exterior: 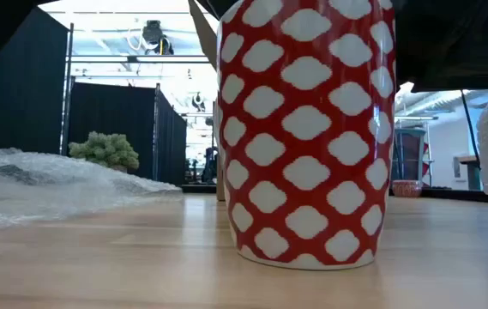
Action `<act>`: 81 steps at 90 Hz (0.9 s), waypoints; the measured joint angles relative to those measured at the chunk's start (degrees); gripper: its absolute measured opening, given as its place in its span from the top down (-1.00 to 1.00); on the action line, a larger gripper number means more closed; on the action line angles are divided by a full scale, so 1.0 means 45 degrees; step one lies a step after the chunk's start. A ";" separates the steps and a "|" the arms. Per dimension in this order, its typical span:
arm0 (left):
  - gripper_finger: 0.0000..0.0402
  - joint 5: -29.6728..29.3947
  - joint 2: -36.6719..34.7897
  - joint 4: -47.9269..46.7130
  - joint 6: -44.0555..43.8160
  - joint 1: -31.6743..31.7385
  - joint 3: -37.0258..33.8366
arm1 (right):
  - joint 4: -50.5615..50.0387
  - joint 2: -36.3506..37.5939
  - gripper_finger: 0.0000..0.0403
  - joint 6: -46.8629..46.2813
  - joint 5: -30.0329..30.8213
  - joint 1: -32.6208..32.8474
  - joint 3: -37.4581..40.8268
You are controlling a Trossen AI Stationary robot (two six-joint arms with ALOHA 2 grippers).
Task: Wrap mug
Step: Wrap the yellow mug with the bubble wrap
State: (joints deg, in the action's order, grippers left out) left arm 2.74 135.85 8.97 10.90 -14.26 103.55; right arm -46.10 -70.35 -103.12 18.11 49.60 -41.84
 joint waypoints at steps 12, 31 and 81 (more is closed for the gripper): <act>0.11 -0.0003 0.0000 0.0000 0.0005 0.0000 0.0000 | 0.0745 -0.0479 -0.45 0.0001 0.0067 0.0000 0.0397; 0.11 -0.0004 0.0000 0.0000 0.0001 0.0000 0.0000 | 0.0718 -0.1437 -0.45 0.0032 0.0082 0.0000 0.0398; 0.11 0.0006 0.0000 -0.0029 0.0005 0.0005 0.0000 | -0.0416 0.0151 -0.45 0.1018 -0.0976 0.0005 -0.0851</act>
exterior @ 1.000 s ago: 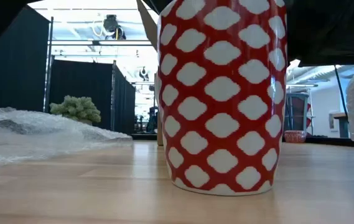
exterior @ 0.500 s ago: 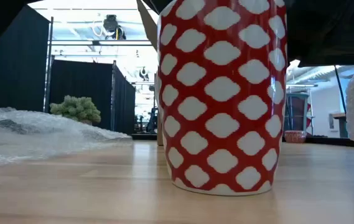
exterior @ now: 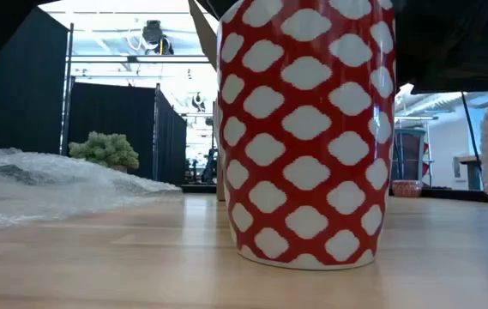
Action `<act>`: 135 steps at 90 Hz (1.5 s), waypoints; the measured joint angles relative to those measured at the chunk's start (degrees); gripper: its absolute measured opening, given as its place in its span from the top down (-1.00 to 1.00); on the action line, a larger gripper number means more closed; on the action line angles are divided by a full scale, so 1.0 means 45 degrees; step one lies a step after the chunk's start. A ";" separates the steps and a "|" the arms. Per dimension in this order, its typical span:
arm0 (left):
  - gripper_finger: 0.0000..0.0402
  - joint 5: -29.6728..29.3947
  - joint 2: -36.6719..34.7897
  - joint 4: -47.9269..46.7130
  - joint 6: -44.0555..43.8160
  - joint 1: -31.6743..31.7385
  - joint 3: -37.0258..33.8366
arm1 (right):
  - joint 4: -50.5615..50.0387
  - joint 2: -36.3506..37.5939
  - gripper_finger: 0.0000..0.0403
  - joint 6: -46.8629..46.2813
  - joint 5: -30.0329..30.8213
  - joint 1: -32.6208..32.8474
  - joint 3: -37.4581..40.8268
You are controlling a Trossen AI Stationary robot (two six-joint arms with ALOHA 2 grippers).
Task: Wrap mug
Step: Wrap the yellow mug with the bubble wrap
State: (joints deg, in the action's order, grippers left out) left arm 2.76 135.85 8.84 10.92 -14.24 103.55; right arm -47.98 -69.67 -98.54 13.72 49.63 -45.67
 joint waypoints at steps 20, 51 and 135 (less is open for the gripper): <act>0.11 -0.0004 0.0000 0.0005 0.0000 0.0000 0.0000 | -0.0598 0.0612 -0.45 0.0180 0.0185 0.0000 -0.0553; 0.11 -0.0007 0.0000 -0.0002 -0.0005 0.0000 0.0000 | -0.1620 -0.1161 -0.45 -0.0427 0.1836 -0.0126 -0.0589; 0.11 -0.0008 0.0039 -0.0138 0.0005 0.0000 -0.0029 | -0.2769 -0.0439 -0.45 0.0711 -0.0185 -0.0090 -0.1986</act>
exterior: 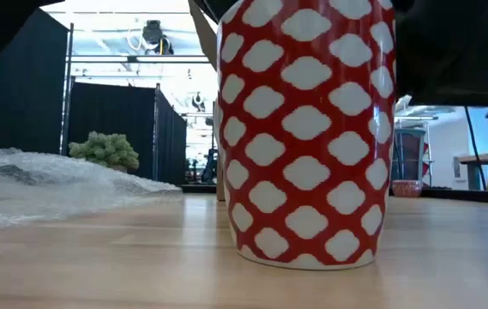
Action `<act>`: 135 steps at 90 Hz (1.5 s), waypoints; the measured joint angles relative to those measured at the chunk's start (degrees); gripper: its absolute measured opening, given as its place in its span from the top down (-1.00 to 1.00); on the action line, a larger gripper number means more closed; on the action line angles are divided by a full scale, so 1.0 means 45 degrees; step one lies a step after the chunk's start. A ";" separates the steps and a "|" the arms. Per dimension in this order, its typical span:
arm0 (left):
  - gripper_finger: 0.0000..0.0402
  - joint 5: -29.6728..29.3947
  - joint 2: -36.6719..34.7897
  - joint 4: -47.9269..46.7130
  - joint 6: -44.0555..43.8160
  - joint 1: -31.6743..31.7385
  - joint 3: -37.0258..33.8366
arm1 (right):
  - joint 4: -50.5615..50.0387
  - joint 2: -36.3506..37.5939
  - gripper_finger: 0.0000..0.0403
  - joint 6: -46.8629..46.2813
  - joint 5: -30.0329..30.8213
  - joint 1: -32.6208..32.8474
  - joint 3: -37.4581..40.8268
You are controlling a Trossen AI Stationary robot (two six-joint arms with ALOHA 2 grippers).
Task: Wrap mug
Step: Wrap the yellow mug with the bubble wrap
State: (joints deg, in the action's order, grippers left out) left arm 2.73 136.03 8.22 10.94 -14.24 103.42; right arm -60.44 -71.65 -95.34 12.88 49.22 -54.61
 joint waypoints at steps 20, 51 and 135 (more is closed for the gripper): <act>0.11 -0.0007 0.0000 0.0021 0.0073 0.0000 0.0001 | -0.0240 0.0847 -0.45 -0.0034 0.0059 0.0002 -0.0064; 0.11 -0.0007 -0.0005 0.0055 0.0078 0.0000 0.0010 | -0.0226 -0.0943 -0.45 0.0120 0.0139 0.0002 0.0195; 0.11 -0.0007 -0.0029 0.0080 0.0088 -0.0005 0.0028 | -0.2624 -0.0558 -0.45 0.0738 -0.0285 0.0002 -0.1405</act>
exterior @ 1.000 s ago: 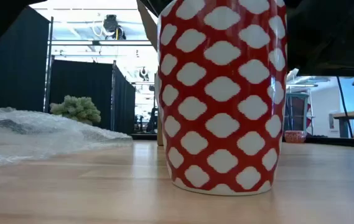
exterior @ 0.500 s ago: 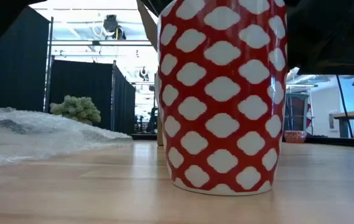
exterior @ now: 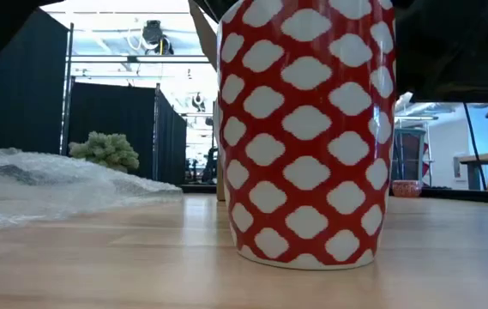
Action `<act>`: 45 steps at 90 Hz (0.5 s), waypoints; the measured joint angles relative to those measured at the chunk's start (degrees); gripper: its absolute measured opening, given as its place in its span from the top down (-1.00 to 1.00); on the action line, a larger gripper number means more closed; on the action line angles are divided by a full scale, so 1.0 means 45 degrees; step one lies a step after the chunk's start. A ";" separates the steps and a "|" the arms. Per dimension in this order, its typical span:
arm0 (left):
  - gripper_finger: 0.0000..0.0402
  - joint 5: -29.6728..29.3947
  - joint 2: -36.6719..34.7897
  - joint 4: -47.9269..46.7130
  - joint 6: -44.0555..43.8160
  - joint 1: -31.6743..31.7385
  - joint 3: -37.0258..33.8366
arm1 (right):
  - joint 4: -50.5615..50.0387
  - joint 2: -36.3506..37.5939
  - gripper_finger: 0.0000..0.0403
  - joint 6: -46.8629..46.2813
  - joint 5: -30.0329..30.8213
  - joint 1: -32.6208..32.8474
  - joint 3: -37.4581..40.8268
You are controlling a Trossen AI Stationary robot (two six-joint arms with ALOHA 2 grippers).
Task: Wrap mug
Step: Wrap the yellow mug with the bubble wrap
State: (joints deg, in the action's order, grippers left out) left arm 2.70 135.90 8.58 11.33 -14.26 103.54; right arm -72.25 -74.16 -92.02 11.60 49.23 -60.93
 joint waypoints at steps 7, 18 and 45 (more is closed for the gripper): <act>0.11 0.0000 -0.0005 -0.0007 0.0003 0.0002 0.0006 | 0.0401 0.0381 -0.45 -0.0011 0.0067 0.0000 -0.0279; 0.11 0.0000 -0.0005 -0.0016 0.0000 0.0002 0.0006 | 0.1983 0.0538 -0.45 0.0265 0.0149 0.0000 -0.0368; 0.11 0.0003 -0.0015 -0.0019 0.0003 0.0000 0.0006 | 0.5185 -0.0717 -0.45 0.1611 0.0713 0.0000 -0.0378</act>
State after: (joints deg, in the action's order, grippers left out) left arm 2.71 135.83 8.49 11.35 -14.26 103.57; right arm -48.92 -77.39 -84.77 14.81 49.23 -62.63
